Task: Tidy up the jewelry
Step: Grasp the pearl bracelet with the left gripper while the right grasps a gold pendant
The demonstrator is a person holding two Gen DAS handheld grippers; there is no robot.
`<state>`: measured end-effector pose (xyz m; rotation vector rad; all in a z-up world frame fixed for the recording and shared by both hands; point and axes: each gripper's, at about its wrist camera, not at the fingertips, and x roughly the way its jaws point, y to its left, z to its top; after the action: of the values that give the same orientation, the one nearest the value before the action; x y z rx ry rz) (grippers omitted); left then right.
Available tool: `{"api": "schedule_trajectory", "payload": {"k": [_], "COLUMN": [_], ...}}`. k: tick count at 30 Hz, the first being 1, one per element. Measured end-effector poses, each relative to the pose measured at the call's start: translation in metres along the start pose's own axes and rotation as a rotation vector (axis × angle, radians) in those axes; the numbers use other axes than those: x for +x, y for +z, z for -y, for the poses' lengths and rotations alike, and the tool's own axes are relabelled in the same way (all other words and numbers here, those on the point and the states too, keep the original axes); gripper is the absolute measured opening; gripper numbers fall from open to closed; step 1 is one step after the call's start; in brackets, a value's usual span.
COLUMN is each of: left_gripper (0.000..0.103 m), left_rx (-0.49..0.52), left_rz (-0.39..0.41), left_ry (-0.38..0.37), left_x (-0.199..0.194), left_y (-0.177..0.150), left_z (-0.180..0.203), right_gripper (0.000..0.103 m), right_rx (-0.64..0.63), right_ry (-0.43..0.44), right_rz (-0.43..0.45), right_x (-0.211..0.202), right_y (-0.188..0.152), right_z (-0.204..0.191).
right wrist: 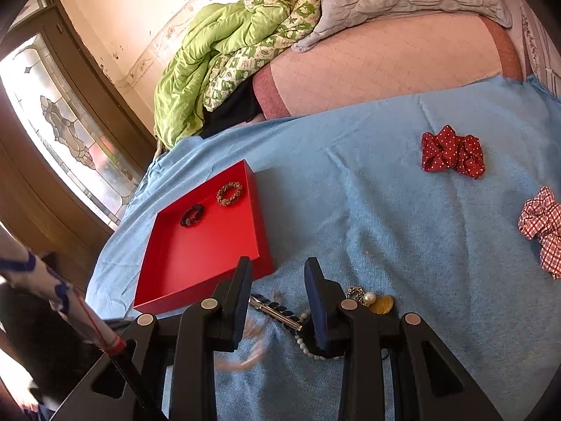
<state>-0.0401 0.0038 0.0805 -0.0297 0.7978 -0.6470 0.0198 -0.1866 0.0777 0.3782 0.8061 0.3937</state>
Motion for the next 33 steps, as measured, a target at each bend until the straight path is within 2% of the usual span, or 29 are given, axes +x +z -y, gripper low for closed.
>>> {"api": "schedule_trajectory", "payload": {"k": [3,6,9,14,17,22,25,30,33], "left_gripper": [0.009,0.009,0.009,0.009,0.009,0.009,0.009,0.009,0.009], "left_rx": [-0.001,-0.020,-0.036,-0.132,-0.153,-0.171,-0.177,-0.182,-0.181], "left_rz": [0.039,0.039,0.014,-0.076,-0.061,-0.052,-0.052,-0.058,-0.062], "left_ry": [-0.037,-0.046,-0.011,0.037,0.052,0.075,0.082,0.089,0.086], "left_x": [-0.021,-0.030,-0.030,-0.013,-0.018,-0.023,-0.024,-0.023,-0.022], "left_y": [0.002,0.005,0.002,-0.007,-0.007,-0.008,-0.009,-0.010,-0.009], "left_z": [-0.004,-0.015,-0.026,-0.055,-0.062,-0.070,-0.072,-0.074,-0.073], "right_gripper": [0.034,0.034,0.034,0.034,0.034,0.034,0.033,0.033,0.033], "right_rx": [-0.002,-0.027,-0.058,-0.063,-0.088,-0.242,-0.324,-0.366,-0.397], "right_ry": [0.008,0.014,0.008,-0.001,0.008,0.068,0.085,0.086,0.038], "right_rz": [-0.012,-0.035,-0.078,-0.126,-0.137,-0.268,-0.317,-0.347,-0.338], "right_x": [0.003,0.010,0.022,0.035,0.036,0.058,0.069,0.082,0.092], "right_y": [0.000,-0.002,-0.007,-0.012,-0.014,-0.036,-0.049,-0.060,-0.065], "right_z": [-0.001,-0.007,-0.012,-0.012,-0.016,-0.046,-0.063,-0.071,-0.075]}}
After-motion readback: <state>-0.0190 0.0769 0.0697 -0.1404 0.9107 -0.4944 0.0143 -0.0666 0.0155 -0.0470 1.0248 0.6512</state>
